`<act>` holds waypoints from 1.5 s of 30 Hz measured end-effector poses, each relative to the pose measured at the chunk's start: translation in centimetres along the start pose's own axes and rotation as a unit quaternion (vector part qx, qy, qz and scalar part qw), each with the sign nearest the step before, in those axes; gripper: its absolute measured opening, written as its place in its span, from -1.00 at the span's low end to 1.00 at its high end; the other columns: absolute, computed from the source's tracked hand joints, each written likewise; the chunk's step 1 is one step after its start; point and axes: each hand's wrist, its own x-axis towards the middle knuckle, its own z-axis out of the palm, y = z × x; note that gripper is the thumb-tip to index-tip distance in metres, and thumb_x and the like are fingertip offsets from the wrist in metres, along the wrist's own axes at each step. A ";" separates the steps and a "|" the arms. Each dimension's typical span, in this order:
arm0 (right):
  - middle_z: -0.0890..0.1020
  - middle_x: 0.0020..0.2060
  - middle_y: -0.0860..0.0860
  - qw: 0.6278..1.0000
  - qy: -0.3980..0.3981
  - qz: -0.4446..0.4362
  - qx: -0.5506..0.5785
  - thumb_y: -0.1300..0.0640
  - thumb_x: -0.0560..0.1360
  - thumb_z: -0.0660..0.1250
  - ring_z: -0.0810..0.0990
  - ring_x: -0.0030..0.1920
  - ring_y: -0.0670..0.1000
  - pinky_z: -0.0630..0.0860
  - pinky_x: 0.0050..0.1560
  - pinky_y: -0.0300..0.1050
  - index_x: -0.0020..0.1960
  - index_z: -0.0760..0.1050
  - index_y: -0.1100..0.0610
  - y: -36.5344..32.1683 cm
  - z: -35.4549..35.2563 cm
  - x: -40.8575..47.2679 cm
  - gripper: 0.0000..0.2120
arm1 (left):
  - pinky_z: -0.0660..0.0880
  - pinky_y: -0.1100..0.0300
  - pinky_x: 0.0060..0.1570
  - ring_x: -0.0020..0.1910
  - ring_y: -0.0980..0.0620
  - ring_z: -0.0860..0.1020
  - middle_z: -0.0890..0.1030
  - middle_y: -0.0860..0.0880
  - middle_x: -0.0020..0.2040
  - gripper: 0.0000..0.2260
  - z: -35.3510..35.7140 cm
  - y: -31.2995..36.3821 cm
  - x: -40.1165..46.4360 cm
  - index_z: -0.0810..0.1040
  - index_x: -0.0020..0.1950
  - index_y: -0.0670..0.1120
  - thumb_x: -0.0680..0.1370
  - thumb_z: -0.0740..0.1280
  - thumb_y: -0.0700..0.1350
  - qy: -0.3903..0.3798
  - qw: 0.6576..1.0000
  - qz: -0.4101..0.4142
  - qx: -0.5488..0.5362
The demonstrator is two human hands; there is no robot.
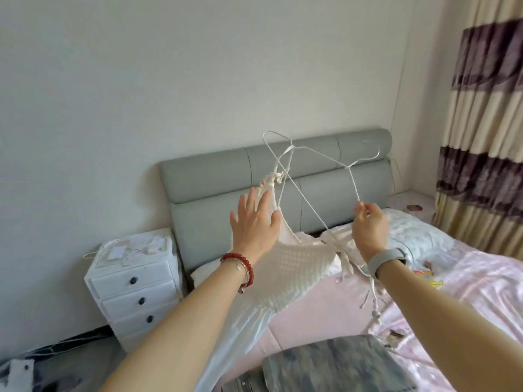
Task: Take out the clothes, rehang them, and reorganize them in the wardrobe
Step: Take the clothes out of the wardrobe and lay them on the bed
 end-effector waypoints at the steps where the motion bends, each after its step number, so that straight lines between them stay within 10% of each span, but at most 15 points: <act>1: 0.58 -0.08 0.25 1.000 0.006 0.012 -0.018 0.10 0.58 0.12 0.50 -0.02 0.23 0.28 -0.11 -0.08 0.01 0.49 0.28 2.4 -0.1 1.1 -0.73 | -0.05 -0.15 0.40 0.49 -0.06 -0.04 0.01 -0.02 0.53 -0.55 2.7 -0.1 0.3 0.09 0.49 0.06 0.60 0.07 0.01 -0.027 1.000 -0.002 -0.002; 15: 0.56 -0.04 0.31 0.930 -0.125 0.183 -0.294 0.32 0.50 0.07 0.46 -0.22 0.18 0.32 -0.23 -0.07 0.25 0.36 0.17 40.1 2.1 5.6 -0.66 | 0.00 -0.15 0.43 0.50 -0.09 -0.07 -0.07 -0.02 0.54 -0.54 38.4 -9.3 -9.6 -0.03 0.51 0.04 0.63 -0.01 0.04 -0.427 0.892 -0.140 0.043; 24: 0.32 0.36 0.25 0.884 -0.206 0.259 -0.331 0.29 0.54 0.07 0.31 0.34 0.24 0.28 0.29 0.08 0.46 0.07 0.19 52.5 -0.2 5.1 -0.50 | -0.09 -0.23 0.39 0.49 -0.17 -0.17 -0.20 0.01 0.53 -0.52 48.1 -12.4 -14.9 -0.14 0.50 0.15 0.61 -0.03 0.09 -0.512 0.842 -0.147 0.089; 32: -0.02 0.50 0.10 0.809 -0.332 0.196 -0.445 0.00 0.58 -0.01 -0.10 0.49 0.13 -0.08 0.42 0.25 0.49 -0.07 0.03 51.1 0.8 2.3 -0.48 | -0.10 -0.21 0.40 0.50 -0.14 -0.17 -0.15 0.02 0.54 -0.54 47.6 -12.3 -14.4 -0.09 0.50 0.16 0.62 -0.05 0.10 -0.506 0.845 -0.128 0.111; 45: 0.18 0.47 0.02 0.835 -0.428 -0.026 -0.345 0.03 0.60 0.01 -0.02 0.49 0.05 -0.08 0.45 0.17 0.47 0.09 0.05 31.4 3.2 -11.5 -0.55 | -0.07 -0.14 0.43 0.50 -0.03 0.00 0.07 -0.02 0.52 -0.55 27.4 -10.7 -17.3 0.09 0.50 0.02 0.61 0.05 -0.02 -0.266 0.938 -0.153 0.162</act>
